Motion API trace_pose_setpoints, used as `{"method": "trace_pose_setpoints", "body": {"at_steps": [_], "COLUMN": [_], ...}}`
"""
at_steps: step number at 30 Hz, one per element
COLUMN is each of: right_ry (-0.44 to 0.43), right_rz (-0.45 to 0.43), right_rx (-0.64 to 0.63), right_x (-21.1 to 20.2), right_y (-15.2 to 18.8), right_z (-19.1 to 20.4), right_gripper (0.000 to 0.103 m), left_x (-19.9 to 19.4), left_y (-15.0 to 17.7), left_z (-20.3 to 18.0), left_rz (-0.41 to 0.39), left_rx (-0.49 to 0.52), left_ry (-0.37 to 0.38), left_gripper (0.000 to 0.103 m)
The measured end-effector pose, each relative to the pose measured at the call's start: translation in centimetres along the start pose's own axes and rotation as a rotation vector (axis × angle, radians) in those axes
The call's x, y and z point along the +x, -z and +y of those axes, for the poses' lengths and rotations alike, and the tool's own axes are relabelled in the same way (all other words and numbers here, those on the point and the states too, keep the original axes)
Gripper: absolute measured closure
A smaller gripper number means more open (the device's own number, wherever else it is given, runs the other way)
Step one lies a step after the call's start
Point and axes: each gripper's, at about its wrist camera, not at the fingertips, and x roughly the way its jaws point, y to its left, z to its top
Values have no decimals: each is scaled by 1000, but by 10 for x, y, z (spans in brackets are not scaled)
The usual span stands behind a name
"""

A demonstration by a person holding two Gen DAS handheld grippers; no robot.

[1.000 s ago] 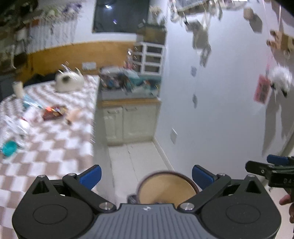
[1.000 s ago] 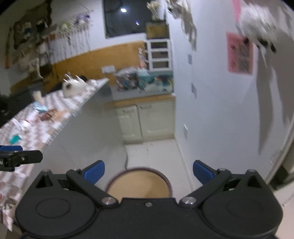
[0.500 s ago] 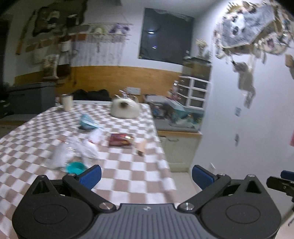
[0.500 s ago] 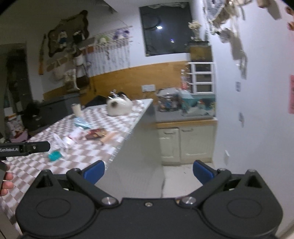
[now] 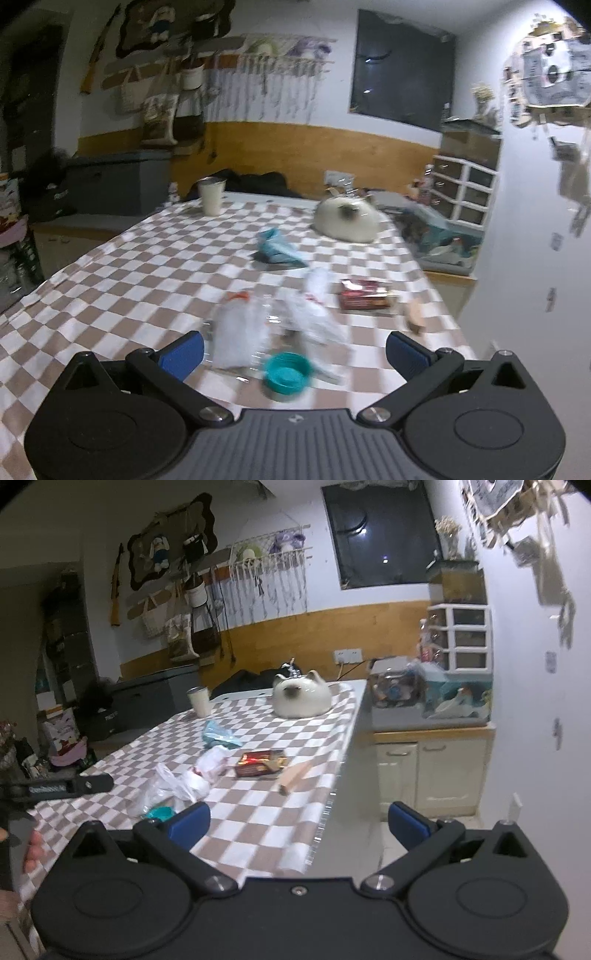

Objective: Collect trash
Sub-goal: 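Reach the left gripper toward the clear plastic bag while the right approaches the white bag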

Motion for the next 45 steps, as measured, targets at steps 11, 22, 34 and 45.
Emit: {"method": "trace_pose_setpoints", "body": {"at_steps": [11,22,34,45], "right_ry": [-58,-76,-171,-208], "right_rz": [48,106,196,262], "right_rx": [20,161,400,434], "right_x": [64,154,247,291], "right_y": [-32,-37,-18,5], "right_z": [60,92,101,115], "right_gripper": [0,0,6,27], "left_x": [84,143,155,159], "left_y": [-23,-9,6,8], "left_z": [47,74,82,85], "left_rz": [93,120,96,109], "left_rx": [6,-67,-84,-97], "left_ry": [-18,23,127,145], "left_gripper": [0,0,0,0]}}
